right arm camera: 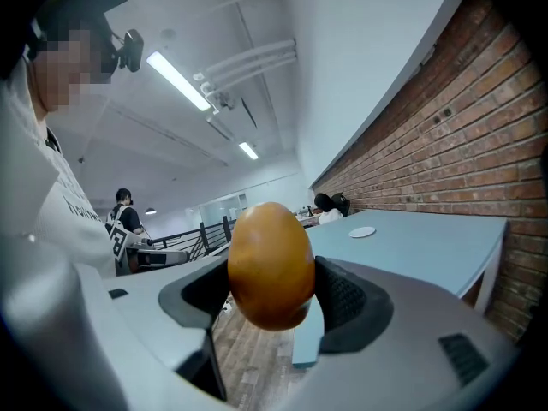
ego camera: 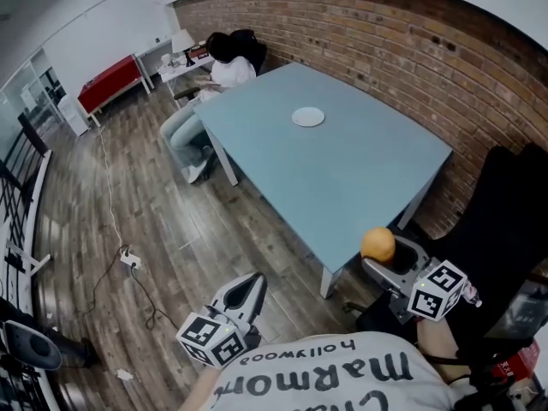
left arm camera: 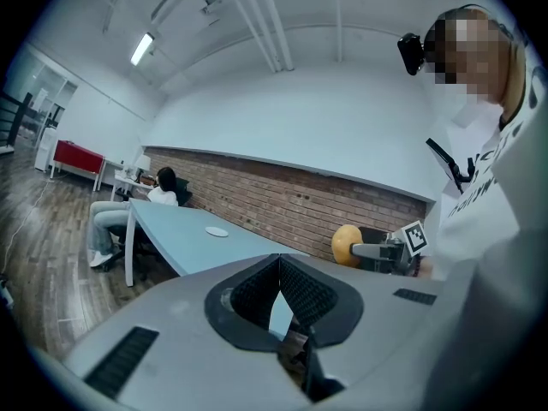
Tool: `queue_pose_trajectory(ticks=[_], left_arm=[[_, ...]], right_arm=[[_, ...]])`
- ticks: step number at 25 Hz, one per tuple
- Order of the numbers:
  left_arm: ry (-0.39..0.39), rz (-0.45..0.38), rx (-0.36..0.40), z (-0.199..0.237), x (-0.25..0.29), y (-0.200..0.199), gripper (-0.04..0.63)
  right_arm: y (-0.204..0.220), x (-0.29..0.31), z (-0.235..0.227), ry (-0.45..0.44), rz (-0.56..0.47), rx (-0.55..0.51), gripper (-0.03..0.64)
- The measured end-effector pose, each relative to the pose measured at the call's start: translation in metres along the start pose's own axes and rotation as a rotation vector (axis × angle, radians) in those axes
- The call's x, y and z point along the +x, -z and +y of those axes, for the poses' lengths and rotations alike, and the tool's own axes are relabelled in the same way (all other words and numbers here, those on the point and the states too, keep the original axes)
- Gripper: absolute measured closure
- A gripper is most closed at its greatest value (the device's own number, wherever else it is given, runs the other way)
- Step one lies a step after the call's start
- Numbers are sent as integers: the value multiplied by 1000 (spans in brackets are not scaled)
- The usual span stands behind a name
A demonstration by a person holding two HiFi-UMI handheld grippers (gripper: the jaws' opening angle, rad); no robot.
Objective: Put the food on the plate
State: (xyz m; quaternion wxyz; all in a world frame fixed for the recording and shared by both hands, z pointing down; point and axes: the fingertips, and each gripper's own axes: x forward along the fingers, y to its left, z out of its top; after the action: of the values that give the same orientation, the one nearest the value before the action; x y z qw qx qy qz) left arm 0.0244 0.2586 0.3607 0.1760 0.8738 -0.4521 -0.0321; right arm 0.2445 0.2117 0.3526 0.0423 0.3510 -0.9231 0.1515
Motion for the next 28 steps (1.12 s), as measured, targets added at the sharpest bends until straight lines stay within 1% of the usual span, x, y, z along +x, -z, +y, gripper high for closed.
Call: queue_pose_trajectory(ticks=[4,12,16,20,23,28], left_arm=[[-10,8,11,4,18,1,589],[-62,47,3,21,31,8,589],[-63,73,0,27,36,12,589],[-79,86,-15,43,41,14,589],[-61,94,-18,53,53,15,589],[13,90,-47,72,85,11,589]], right_arm=[[1,15,-16,-23,9,-11,304],[9,36,-40,-39,23,57,304],[15,46,-48,-38,38,80,304],[24,55,-54,-31,57,94,304],[26,58,-63,5,62,103,304],[18,69,-79,63,51,98,304]])
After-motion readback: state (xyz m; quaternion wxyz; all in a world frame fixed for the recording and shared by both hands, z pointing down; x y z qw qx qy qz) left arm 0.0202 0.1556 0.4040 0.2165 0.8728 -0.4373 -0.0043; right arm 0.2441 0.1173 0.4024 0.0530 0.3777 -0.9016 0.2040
